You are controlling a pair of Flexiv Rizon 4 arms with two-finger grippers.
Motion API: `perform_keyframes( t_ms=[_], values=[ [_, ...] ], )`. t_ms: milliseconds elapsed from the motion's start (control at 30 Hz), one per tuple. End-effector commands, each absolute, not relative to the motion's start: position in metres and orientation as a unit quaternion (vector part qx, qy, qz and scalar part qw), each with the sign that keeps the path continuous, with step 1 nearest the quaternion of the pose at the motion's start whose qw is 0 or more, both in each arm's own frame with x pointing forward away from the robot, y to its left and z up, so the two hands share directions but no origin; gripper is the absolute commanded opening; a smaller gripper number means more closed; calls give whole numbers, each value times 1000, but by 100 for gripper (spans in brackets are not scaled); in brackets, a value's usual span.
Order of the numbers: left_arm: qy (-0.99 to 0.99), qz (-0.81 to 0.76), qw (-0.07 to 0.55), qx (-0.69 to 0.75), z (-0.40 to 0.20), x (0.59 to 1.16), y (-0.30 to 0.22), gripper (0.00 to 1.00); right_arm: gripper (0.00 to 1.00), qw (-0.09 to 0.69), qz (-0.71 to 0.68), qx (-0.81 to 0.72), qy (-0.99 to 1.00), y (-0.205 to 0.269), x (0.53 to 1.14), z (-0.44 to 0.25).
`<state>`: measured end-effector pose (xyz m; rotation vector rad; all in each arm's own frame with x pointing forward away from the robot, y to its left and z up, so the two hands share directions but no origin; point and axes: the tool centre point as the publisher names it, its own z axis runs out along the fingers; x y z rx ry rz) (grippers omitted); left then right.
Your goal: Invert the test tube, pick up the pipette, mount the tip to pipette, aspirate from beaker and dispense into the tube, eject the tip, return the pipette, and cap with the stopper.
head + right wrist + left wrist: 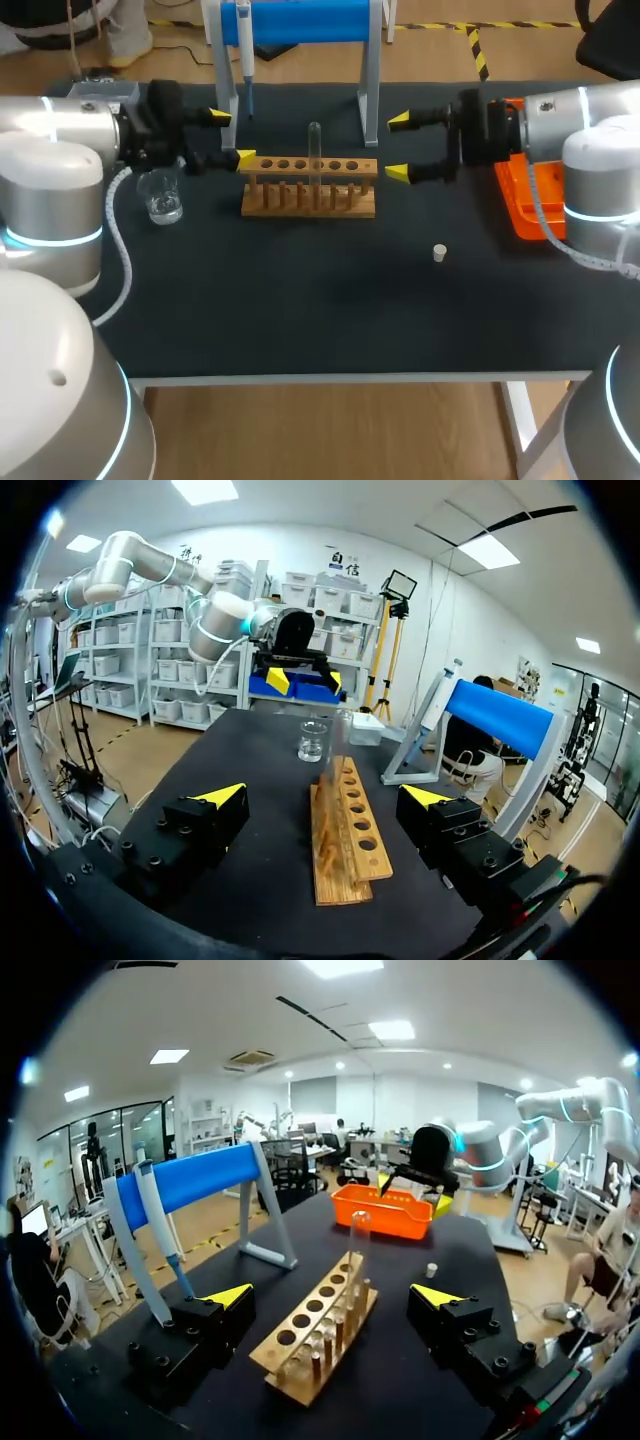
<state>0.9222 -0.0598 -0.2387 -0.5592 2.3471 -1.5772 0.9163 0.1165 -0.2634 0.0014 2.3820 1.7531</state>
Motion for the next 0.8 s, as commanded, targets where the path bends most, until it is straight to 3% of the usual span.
perform_keyframes(
  t_ms=[33,500,800],
  values=[
    [813,-534,125,-194,-237,924,-60,100,100,91,590,0,802,116,917,-264],
    [813,-534,125,-194,-237,924,-60,100,100,91,590,0,802,116,917,-264],
    [813,-534,125,-194,-237,924,-60,100,100,33,625,-33,779,159,931,-270]
  ],
)
